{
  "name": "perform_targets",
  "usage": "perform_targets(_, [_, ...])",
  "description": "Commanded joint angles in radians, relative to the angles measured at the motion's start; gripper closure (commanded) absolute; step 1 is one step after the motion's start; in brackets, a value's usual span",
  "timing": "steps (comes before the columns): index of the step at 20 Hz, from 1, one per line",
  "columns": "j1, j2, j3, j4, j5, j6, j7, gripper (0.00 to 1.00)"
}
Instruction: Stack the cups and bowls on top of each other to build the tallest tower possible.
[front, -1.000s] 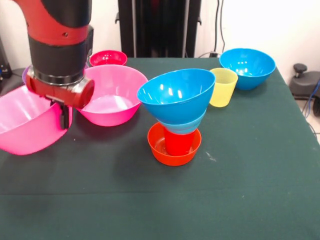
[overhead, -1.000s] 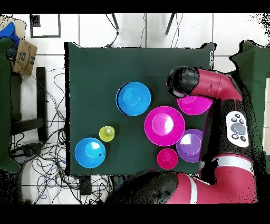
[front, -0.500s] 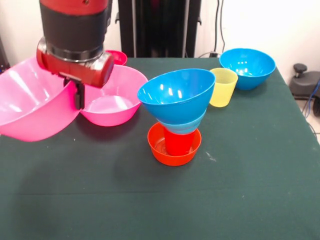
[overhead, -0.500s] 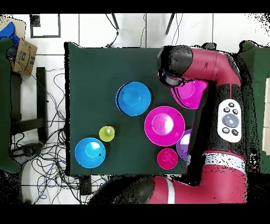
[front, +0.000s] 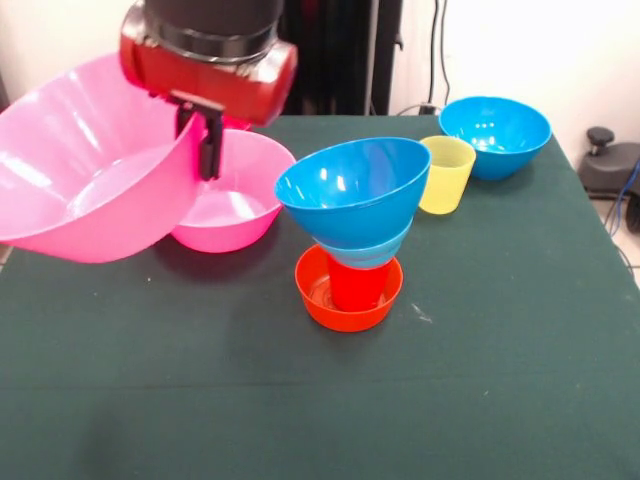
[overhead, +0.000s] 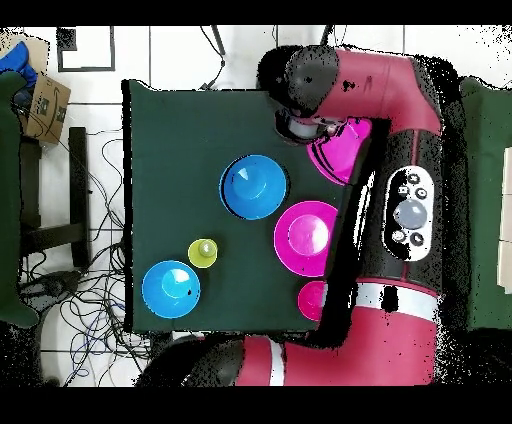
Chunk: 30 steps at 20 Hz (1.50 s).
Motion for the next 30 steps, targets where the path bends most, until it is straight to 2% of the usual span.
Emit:
perform_targets(1, [0.044,-0.050,0.042,0.010,0.007,0.081,-0.006,1.00])
perform_targets(5, [0.064,-0.076,0.025,0.082,0.027,0.045,0.035,1.00])
perform_targets(15, [0.148,-0.045,-0.014,0.057,0.048,0.059,0.156,1.00])
perform_targets(24, [0.219,-0.043,-0.069,0.160,0.094,-0.042,0.275,1.00])
perform_targets(30, [0.266,-0.036,-0.112,0.150,0.095,0.017,0.299,1.00])
